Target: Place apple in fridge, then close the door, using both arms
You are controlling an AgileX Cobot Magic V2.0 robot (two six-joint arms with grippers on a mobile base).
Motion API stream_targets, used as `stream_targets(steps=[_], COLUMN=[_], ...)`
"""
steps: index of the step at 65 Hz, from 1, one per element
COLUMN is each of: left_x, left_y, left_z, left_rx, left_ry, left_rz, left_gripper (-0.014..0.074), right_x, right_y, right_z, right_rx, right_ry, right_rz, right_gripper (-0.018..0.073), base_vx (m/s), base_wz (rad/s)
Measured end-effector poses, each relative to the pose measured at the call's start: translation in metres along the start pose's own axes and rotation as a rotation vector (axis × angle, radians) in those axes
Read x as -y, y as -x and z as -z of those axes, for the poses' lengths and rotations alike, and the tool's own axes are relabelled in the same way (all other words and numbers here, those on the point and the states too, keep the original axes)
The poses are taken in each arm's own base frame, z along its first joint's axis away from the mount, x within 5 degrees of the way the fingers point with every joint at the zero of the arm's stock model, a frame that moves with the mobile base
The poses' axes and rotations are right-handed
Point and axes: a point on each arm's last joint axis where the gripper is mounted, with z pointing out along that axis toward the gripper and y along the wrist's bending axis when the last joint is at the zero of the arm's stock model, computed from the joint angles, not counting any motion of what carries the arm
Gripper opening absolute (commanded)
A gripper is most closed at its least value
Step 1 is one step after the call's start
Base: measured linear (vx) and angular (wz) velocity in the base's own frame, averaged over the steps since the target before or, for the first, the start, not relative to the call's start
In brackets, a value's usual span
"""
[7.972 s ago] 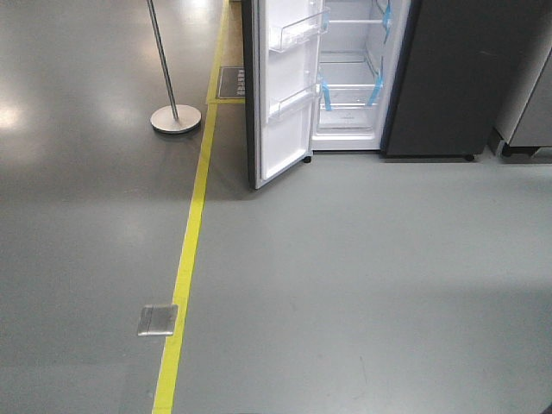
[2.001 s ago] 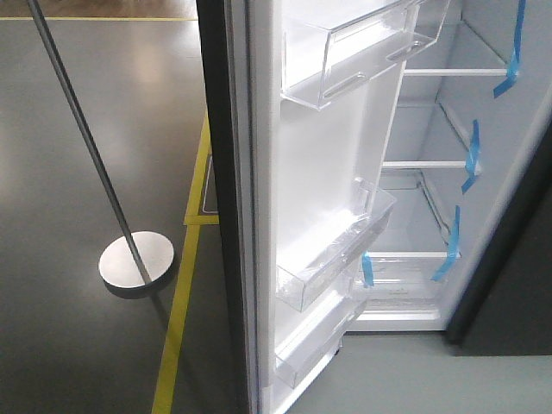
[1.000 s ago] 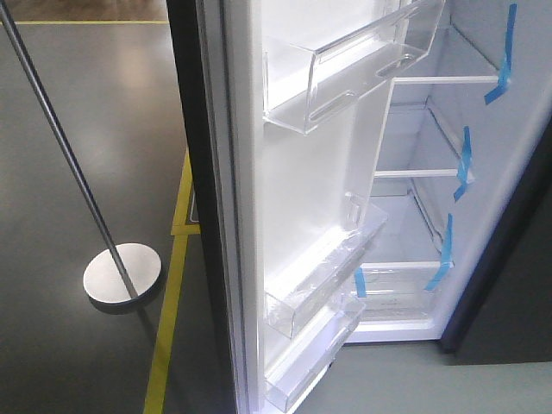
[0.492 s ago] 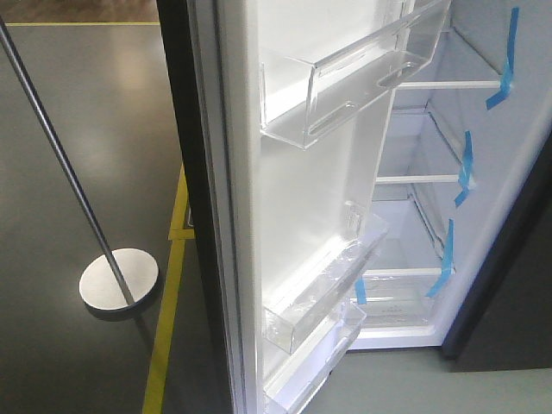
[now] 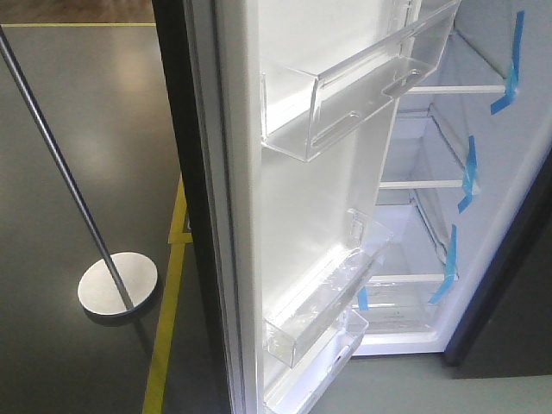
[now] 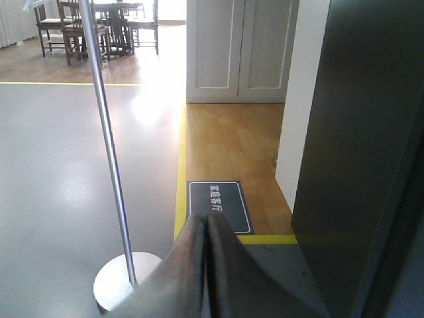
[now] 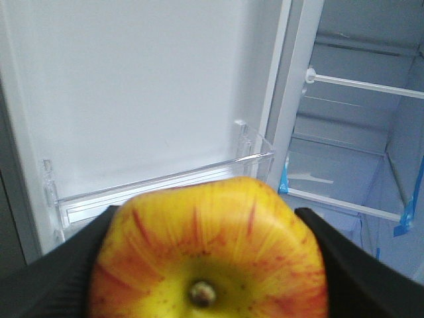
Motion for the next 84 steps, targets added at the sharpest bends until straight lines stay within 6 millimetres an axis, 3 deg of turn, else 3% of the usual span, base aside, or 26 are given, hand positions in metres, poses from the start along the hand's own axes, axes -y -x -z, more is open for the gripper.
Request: stream_targets(steps=[84], left_x=[0.0000], left_y=[0.0000], left_z=[0.0000], left_rx=[0.000], left_ry=[0.000], left_rz=[0.000], left_gripper=[-0.0006], right_x=[0.0000], right_y=[0.0000], right_z=[0.0000], right_rx=[0.000], right_ry=[0.000], right_rz=[0.000], right_gripper=[0.0077], base_vx=[0.02], base_wz=[0.00])
